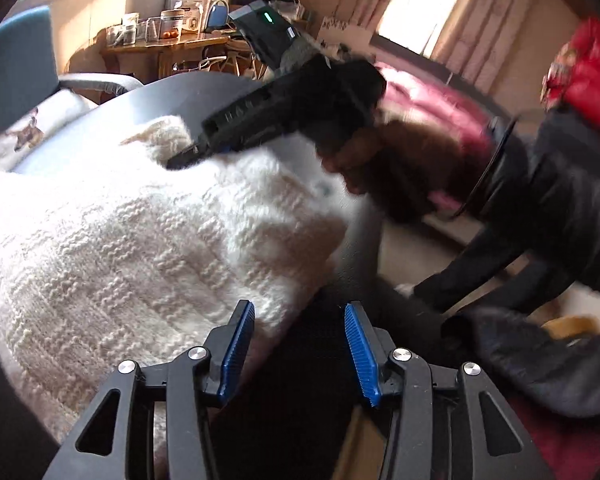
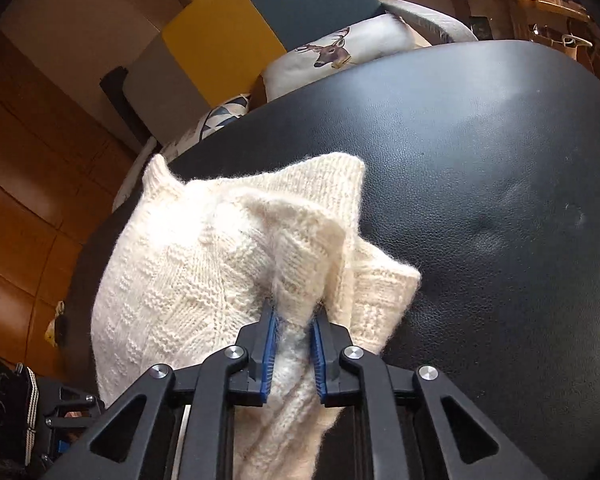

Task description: Fold clothes

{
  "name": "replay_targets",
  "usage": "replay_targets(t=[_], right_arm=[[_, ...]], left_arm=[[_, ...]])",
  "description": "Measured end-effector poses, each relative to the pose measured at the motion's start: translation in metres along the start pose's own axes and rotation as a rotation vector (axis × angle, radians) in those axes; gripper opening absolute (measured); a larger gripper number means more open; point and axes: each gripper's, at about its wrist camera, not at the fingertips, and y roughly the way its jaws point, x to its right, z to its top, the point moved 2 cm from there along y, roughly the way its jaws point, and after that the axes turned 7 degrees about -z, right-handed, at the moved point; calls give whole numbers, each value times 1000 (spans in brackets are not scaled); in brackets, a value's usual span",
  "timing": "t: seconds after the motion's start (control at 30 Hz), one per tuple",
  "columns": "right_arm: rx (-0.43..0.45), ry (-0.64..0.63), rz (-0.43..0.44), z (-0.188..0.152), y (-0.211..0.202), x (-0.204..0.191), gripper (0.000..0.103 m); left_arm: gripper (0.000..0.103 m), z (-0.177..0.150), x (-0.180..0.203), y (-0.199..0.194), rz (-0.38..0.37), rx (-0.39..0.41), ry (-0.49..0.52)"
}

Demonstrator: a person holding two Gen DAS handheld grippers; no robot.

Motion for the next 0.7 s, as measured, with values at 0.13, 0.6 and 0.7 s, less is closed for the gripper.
replay_targets(t=[0.13,0.6,0.7], right_arm=[[72,-40,-24,3,-30,-4,22],[-168,-553,-148,-74,-23,-85,23],[-179,-523,-119,-90,-16,-71,20]], left_arm=[[48,16,-11,-23,10,76,-69],[49,-24,-56,-53,142,87,-206],[49,-45,-57,-38,168,51,-170]])
